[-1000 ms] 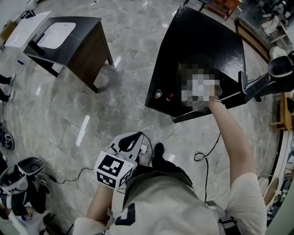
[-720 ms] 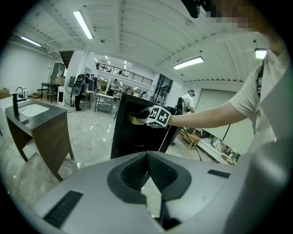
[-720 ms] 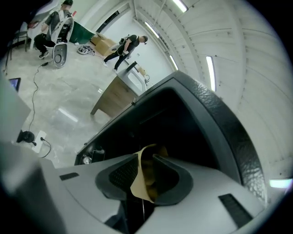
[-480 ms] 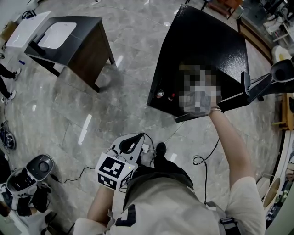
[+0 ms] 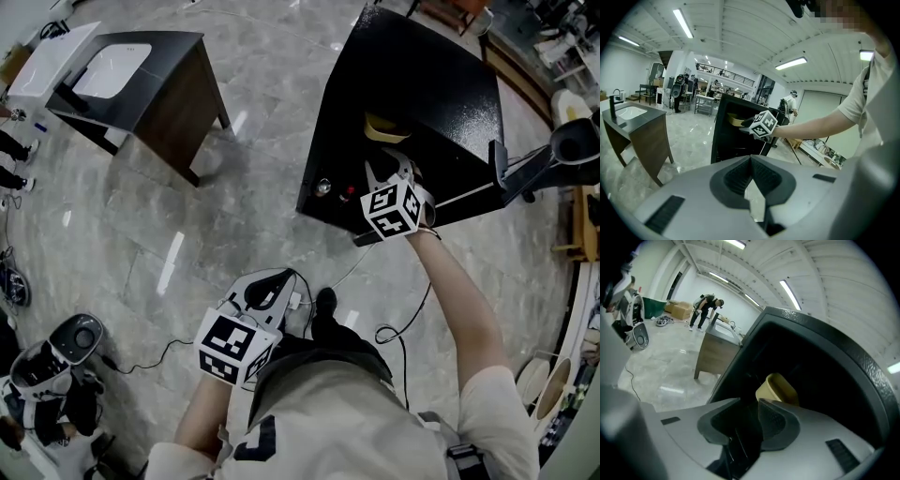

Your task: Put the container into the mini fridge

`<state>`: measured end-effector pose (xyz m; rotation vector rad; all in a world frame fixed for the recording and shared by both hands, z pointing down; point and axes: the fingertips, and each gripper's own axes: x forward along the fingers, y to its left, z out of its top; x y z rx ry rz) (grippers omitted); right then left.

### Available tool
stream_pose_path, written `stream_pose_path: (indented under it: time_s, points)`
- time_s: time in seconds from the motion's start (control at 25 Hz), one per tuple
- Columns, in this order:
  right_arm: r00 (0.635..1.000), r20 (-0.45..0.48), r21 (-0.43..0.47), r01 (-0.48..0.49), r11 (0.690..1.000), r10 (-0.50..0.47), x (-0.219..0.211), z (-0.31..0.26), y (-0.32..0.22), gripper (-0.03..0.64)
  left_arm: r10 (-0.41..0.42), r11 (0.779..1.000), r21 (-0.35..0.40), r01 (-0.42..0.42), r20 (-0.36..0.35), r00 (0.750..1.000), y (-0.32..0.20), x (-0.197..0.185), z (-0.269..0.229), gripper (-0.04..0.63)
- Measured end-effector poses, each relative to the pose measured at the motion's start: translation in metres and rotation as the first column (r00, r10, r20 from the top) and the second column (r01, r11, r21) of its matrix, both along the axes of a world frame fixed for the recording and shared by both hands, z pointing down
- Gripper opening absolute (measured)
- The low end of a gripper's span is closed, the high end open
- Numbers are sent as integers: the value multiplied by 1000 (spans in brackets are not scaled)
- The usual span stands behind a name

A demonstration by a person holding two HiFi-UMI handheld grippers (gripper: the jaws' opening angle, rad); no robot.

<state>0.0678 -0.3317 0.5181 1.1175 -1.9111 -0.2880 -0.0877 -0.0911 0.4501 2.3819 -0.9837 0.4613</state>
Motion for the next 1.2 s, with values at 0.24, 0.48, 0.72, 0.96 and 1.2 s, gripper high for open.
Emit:
stream_pose_path:
  time_s: [0.24,0.48,0.72,0.96,1.2]
  points:
    - [974,183,-21,-134,991,135,-4,9,-14,124,-2,1000,-16,3,27,1000,6,-3,5,55]
    - [921,330,-50,-202,978,207,-10,9,-31,144,-14,1000,-21,16,69,998,7,-9,8,55]
    - [895,371,-65,-240,969,247,-6,14,-47,143,-17,999,-35,20,91,996,8,-9,12,55]
    - [893,377,-59,-242,968,246,-5,16,-59,143,-40,998,-50,45,95,995,6,-15,16,55]
    - [893,377,-62,-239,969,244,-12,17,-77,143,-36,998,-57,42,90,995,5,-16,17,55]
